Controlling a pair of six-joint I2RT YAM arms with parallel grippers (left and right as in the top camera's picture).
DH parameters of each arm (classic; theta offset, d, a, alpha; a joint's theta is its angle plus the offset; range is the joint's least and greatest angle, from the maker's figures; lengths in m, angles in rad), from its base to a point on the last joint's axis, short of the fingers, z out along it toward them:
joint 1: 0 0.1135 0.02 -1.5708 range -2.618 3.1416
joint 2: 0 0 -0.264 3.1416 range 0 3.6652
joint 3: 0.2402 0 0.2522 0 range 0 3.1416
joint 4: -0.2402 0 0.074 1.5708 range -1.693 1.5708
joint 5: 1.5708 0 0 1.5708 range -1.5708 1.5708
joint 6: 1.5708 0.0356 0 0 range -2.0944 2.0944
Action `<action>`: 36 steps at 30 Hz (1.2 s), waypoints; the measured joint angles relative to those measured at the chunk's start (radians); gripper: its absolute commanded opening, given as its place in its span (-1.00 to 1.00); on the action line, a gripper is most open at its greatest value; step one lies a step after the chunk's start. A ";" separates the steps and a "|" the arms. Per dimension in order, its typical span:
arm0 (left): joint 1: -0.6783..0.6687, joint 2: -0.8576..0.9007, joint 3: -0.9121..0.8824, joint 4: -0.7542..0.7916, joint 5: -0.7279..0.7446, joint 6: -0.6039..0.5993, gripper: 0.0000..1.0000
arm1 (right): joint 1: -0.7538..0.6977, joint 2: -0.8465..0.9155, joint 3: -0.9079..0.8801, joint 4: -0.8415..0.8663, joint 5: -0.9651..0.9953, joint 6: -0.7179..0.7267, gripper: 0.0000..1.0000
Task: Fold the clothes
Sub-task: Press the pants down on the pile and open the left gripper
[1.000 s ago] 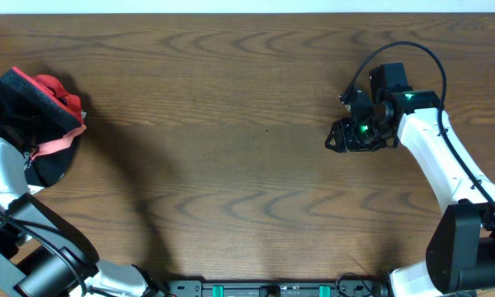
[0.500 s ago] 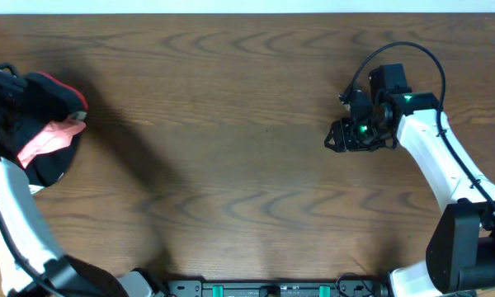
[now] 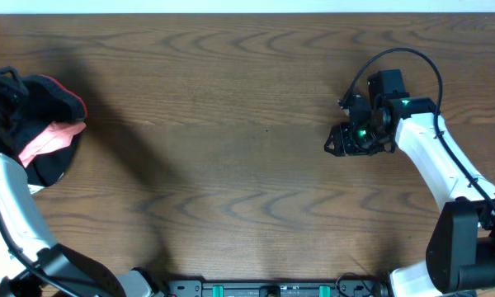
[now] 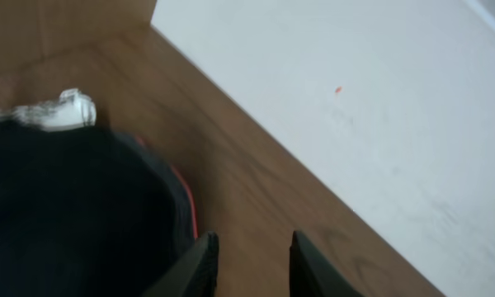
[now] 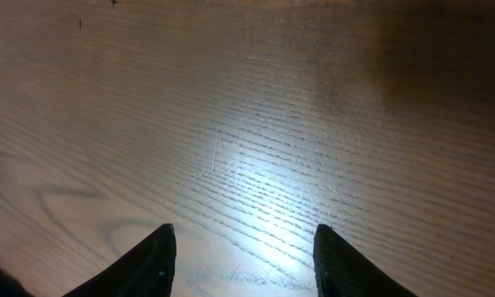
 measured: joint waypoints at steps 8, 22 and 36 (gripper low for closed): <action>0.014 0.239 0.000 0.152 0.042 0.006 -0.46 | 0.000 0.000 0.000 0.002 0.000 0.000 0.02; 0.214 0.505 0.037 0.266 0.212 -0.077 -0.44 | 0.000 0.000 0.000 -0.005 0.000 0.000 0.03; 0.230 0.541 0.050 0.372 0.430 -0.113 0.68 | 0.000 0.000 0.000 -0.018 0.000 0.004 0.12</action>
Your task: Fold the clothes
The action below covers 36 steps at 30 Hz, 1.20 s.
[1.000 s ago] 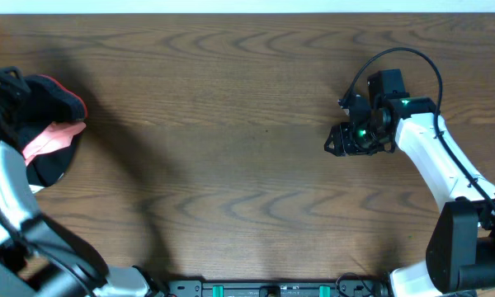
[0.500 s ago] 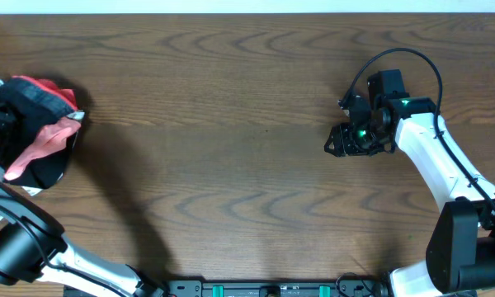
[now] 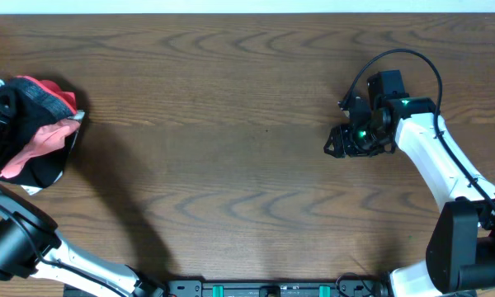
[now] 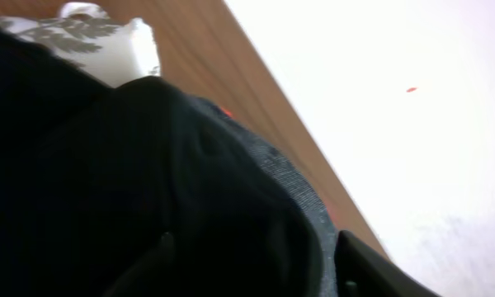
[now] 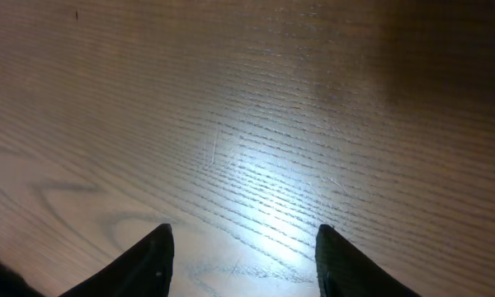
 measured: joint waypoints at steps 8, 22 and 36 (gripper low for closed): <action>-0.015 -0.117 -0.035 -0.027 0.027 -0.046 0.96 | 0.000 0.000 0.000 0.028 0.000 0.000 0.21; -0.352 -0.583 -0.035 -0.624 -0.300 0.231 0.96 | 0.000 0.000 -0.003 0.172 0.003 -0.003 0.98; -0.750 -0.599 -0.037 -0.860 -0.702 0.359 0.96 | -0.055 0.000 0.044 0.291 0.218 -0.004 0.99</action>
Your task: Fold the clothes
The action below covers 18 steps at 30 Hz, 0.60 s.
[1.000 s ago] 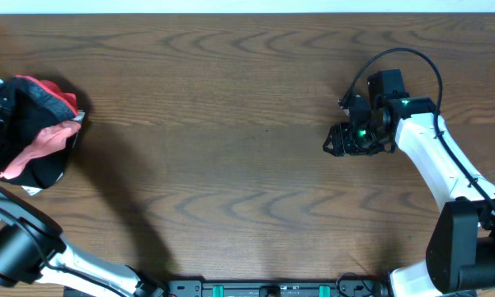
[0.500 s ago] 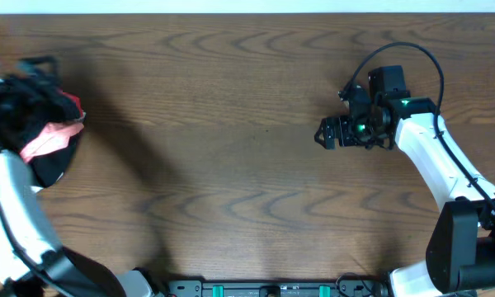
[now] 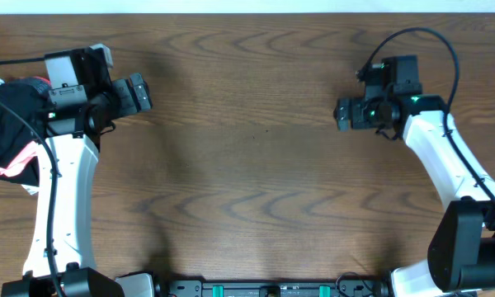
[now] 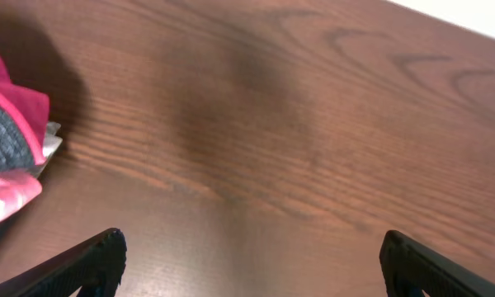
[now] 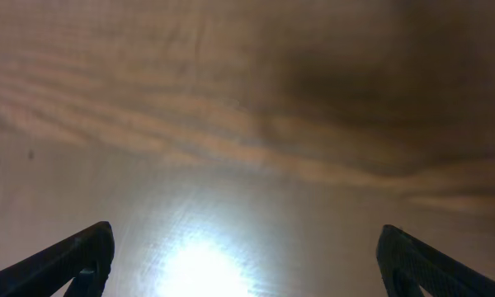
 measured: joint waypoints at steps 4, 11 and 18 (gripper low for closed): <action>-0.001 0.000 0.000 -0.024 -0.021 0.001 0.96 | -0.014 -0.003 0.050 -0.038 0.014 0.000 0.98; -0.001 -0.015 -0.008 -0.182 0.011 0.027 0.96 | -0.014 -0.095 0.050 -0.148 0.019 0.020 0.99; -0.001 -0.264 -0.166 -0.146 0.040 0.042 0.96 | -0.014 -0.409 -0.064 -0.130 0.023 0.039 0.98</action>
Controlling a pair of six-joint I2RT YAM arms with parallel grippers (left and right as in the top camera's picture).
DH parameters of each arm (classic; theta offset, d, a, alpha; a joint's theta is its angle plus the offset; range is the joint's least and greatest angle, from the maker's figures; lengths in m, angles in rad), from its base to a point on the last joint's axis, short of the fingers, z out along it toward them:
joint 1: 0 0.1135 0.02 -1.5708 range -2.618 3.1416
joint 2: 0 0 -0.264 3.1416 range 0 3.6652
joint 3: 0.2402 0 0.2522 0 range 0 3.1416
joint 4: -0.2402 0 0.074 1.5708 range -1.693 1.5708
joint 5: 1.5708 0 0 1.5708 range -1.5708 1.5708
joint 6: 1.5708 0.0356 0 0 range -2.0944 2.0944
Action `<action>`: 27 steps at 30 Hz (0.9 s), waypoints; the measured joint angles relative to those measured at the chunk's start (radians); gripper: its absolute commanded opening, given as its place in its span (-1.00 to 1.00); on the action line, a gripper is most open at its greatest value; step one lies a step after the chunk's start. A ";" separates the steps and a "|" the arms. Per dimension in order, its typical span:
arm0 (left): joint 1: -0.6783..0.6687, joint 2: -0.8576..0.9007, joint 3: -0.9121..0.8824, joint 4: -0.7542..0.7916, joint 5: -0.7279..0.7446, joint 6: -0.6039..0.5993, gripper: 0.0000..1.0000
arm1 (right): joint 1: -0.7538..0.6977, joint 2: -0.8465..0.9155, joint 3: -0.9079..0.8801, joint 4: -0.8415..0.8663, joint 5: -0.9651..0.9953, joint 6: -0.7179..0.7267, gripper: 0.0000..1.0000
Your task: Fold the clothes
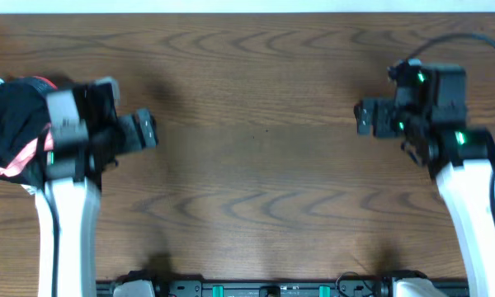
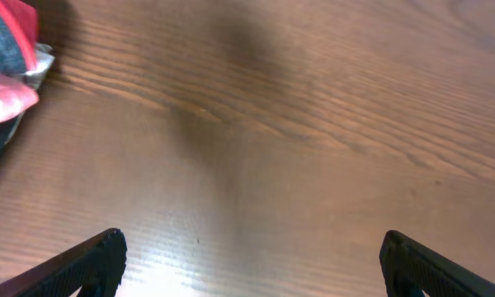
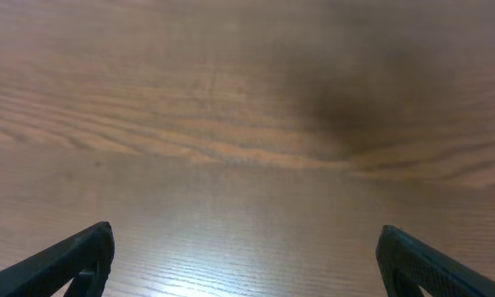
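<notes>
A heap of clothes (image 1: 12, 124), black with pink and red parts, lies at the table's far left edge. A corner of the heap (image 2: 4, 58) shows at the upper left of the left wrist view. My left gripper (image 1: 148, 130) stands open just right of the heap, over bare wood, nothing between its fingers (image 2: 91, 260). My right gripper (image 1: 363, 117) is open at the right side of the table, far from the clothes, its fingers (image 3: 78, 256) wide apart over bare wood.
The brown wooden table (image 1: 256, 190) fills the overhead view. A white strip runs along the far edge (image 1: 247, 7). The arm bases stand at the near edge (image 1: 272, 289).
Both arms have risen and look larger from overhead. The left gripper has shifted slightly right and nearer, the right gripper slightly right. Both stay open and empty.
The left gripper was at the clothes heap at the far left, narrowly open, then close over the dark fabric. Then it stood wide open right of the heap. The right gripper, narrowly open over bare wood, opened wide. Now both hover higher, empty.
</notes>
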 measured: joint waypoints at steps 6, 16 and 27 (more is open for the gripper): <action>0.000 -0.367 -0.179 0.005 0.008 -0.002 0.96 | 0.000 -0.290 -0.237 0.026 0.005 0.035 0.99; 0.000 -0.776 -0.309 -0.020 0.014 -0.063 0.96 | 0.000 -0.753 -0.442 -0.031 0.075 0.126 0.98; 0.000 -0.800 -0.313 -0.019 0.014 -0.073 0.96 | 0.000 -0.797 -0.451 -0.154 0.082 0.134 0.99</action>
